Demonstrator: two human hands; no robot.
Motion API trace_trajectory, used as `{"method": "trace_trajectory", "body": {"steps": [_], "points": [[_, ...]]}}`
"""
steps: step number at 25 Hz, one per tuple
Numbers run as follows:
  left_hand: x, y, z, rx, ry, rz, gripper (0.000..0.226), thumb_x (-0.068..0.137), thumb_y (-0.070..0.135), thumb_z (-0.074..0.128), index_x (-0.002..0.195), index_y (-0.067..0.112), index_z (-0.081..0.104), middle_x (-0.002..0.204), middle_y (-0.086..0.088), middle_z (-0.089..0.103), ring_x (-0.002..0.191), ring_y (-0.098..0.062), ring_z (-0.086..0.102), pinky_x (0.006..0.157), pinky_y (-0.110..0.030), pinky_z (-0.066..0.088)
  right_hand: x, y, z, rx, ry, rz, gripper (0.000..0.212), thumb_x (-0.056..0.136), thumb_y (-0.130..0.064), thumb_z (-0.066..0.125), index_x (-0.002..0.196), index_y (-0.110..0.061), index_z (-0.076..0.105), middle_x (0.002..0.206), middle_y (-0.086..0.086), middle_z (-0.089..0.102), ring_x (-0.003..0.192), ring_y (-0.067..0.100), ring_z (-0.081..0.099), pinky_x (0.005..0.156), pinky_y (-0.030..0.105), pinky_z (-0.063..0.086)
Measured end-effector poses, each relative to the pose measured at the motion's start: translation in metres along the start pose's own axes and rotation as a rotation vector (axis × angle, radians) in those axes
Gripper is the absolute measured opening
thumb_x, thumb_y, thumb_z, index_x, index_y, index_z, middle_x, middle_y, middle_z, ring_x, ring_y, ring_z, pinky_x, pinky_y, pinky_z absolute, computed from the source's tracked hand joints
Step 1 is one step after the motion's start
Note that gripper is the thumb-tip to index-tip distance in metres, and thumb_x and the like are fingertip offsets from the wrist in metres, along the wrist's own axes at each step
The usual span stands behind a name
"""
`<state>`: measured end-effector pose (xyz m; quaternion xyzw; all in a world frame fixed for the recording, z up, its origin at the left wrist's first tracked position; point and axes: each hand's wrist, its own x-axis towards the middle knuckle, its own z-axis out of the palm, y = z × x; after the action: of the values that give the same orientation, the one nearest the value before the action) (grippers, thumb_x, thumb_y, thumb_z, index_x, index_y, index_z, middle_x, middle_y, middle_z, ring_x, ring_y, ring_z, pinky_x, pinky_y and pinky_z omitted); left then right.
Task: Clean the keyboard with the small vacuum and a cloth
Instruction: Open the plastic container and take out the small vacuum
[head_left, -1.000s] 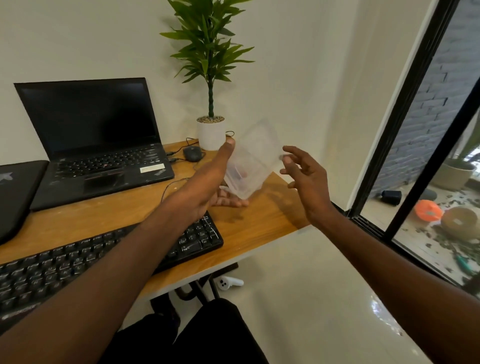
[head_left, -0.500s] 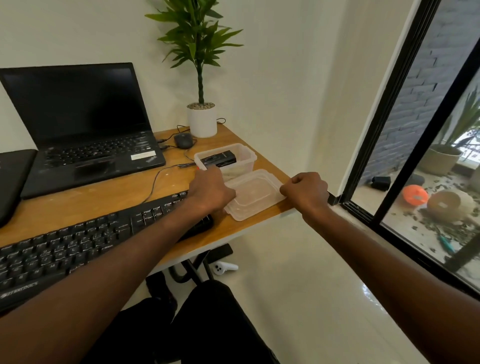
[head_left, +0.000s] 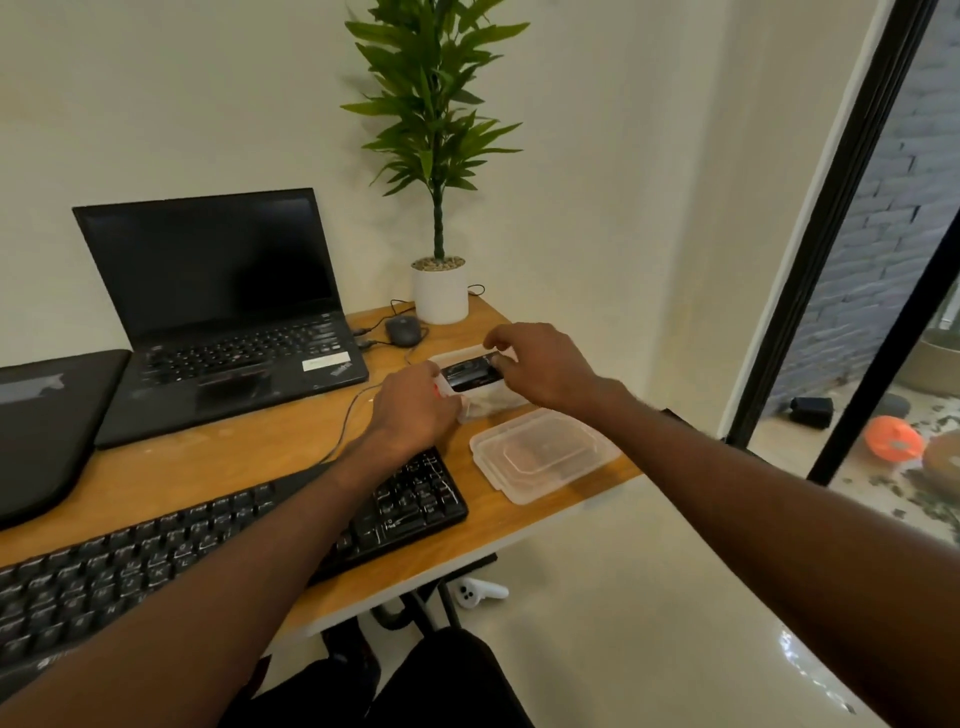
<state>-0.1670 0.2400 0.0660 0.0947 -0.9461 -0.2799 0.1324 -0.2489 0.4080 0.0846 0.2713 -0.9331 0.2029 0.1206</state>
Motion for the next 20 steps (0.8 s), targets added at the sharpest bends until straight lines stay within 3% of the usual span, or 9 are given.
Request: {"method": "trace_trajectory", "body": {"steps": [2, 5, 10, 13, 15, 18, 20], "points": [[0.002, -0.003, 0.001, 0.011, 0.014, 0.013, 0.058, 0.099, 0.032, 0.073, 0.149, 0.009, 0.057, 0.144, -0.012, 0.065, 0.127, -0.03, 0.062, 0.099, -0.037, 0.05, 0.022, -0.001, 0.006, -0.143, -0.155, 0.007, 0.032, 0.102, -0.037, 0.058, 0.132, -0.027, 0.062, 0.129, 0.001, 0.067, 0.117, 0.025, 0.06, 0.1, 0.044, 0.045], [0.003, -0.01, 0.004, 0.014, 0.041, 0.059, 0.058, 0.099, 0.033, 0.072, 0.151, 0.011, 0.057, 0.144, -0.01, 0.065, 0.125, -0.029, 0.064, 0.099, -0.038, 0.051, 0.048, 0.006, 0.011, -0.144, -0.29, 0.042, 0.041, 0.098, -0.048, 0.063, 0.134, -0.029, 0.06, 0.132, 0.002, 0.064, 0.118, 0.026, 0.058, 0.102, 0.046, 0.045], [0.009, -0.02, 0.011, 0.041, 0.069, 0.089, 0.056, 0.102, 0.032, 0.069, 0.153, 0.014, 0.055, 0.147, -0.008, 0.064, 0.132, -0.027, 0.06, 0.105, -0.036, 0.048, 0.067, 0.018, 0.008, -0.016, -0.346, 0.045, 0.065, 0.083, -0.043, 0.083, 0.138, -0.016, 0.062, 0.132, 0.006, 0.065, 0.114, 0.022, 0.058, 0.096, 0.036, 0.049], [0.009, -0.019, 0.015, 0.009, 0.042, 0.084, 0.061, 0.101, 0.032, 0.07, 0.155, 0.014, 0.05, 0.151, -0.007, 0.06, 0.137, -0.027, 0.056, 0.107, -0.036, 0.046, 0.063, 0.018, 0.003, 0.018, -0.322, 0.049, 0.054, 0.076, -0.035, 0.089, 0.121, -0.01, 0.073, 0.112, 0.005, 0.071, 0.101, 0.02, 0.063, 0.085, 0.032, 0.052], [0.006, -0.021, 0.01, -0.047, 0.065, 0.073, 0.066, 0.099, 0.033, 0.072, 0.157, 0.016, 0.045, 0.15, -0.007, 0.06, 0.135, -0.027, 0.057, 0.103, -0.035, 0.047, 0.053, 0.016, 0.0, 0.049, -0.174, 0.033, 0.05, 0.07, -0.031, 0.093, 0.112, -0.013, 0.071, 0.104, 0.002, 0.068, 0.095, 0.02, 0.064, 0.074, 0.028, 0.05], [-0.008, -0.036, -0.018, -0.126, 0.185, 0.077, 0.071, 0.1, 0.034, 0.072, 0.16, 0.019, 0.039, 0.147, -0.005, 0.061, 0.119, -0.016, 0.063, 0.102, -0.038, 0.05, 0.03, 0.007, -0.005, 0.476, 0.041, 0.12, 0.051, 0.075, -0.017, 0.09, 0.114, -0.013, 0.057, 0.106, 0.002, 0.068, 0.09, 0.02, 0.069, 0.069, 0.026, 0.053], [-0.024, -0.056, -0.047, -0.164, 0.258, 0.109, 0.063, 0.1, 0.031, 0.072, 0.156, 0.021, 0.045, 0.14, -0.003, 0.064, 0.113, -0.009, 0.063, 0.101, -0.037, 0.051, 0.011, -0.011, -0.005, 1.003, 0.006, 0.238, 0.05, 0.084, -0.016, 0.084, 0.124, -0.009, 0.054, 0.112, 0.011, 0.072, 0.087, 0.022, 0.075, 0.061, 0.029, 0.056]]}}
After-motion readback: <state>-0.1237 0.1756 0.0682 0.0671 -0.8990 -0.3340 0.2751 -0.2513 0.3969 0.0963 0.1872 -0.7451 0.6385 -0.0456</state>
